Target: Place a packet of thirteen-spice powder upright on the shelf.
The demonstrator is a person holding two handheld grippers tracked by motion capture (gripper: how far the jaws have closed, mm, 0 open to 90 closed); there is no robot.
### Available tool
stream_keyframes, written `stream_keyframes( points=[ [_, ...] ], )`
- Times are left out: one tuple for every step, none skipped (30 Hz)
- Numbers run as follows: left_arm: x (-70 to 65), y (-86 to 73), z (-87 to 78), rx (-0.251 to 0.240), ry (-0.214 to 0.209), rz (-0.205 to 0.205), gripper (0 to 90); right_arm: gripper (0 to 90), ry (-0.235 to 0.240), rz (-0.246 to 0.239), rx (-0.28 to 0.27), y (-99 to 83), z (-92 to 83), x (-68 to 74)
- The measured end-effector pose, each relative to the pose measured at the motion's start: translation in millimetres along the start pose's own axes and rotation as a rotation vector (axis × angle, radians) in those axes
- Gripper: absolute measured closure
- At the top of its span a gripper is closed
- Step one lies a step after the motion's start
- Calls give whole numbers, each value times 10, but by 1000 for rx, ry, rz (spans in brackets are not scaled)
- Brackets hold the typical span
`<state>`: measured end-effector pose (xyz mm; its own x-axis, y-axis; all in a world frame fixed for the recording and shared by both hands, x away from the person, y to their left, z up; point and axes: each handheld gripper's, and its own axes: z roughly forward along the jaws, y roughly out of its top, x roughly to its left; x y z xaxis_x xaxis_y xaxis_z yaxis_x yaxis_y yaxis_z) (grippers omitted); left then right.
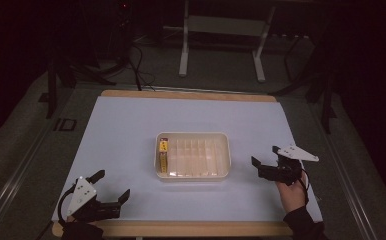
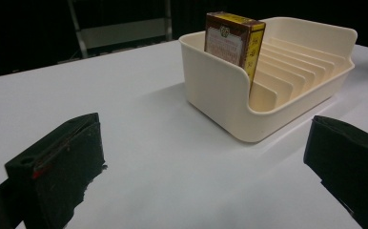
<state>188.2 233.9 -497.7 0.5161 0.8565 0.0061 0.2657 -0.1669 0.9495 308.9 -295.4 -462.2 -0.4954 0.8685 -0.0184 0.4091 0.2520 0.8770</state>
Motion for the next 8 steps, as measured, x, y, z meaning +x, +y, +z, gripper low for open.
stream_keyframes(
  points=[
    [0,0,0,0,0,0,0,109,0,0,0,0,0,0],
    [-1,0,-1,0,-1,0,0,109,0,2,1,-2,2,-6],
    [-2,0,-2,1,-1,0,0,110,1,8,5,-3,4,-10],
    [-3,0,-3,0,-1,0,0,110,0,11,4,-5,5,-14],
    [-3,1,-4,-1,-1,-2,0,110,-2,14,4,-6,4,-17],
    [-2,1,-4,-1,-1,-2,0,110,1,15,5,-5,5,-19],
    [-2,0,-4,-2,-1,-2,0,110,0,15,5,-5,4,-18],
    [-3,0,-4,-1,-1,-2,0,110,-2,14,3,-5,4,-17]
  ],
)
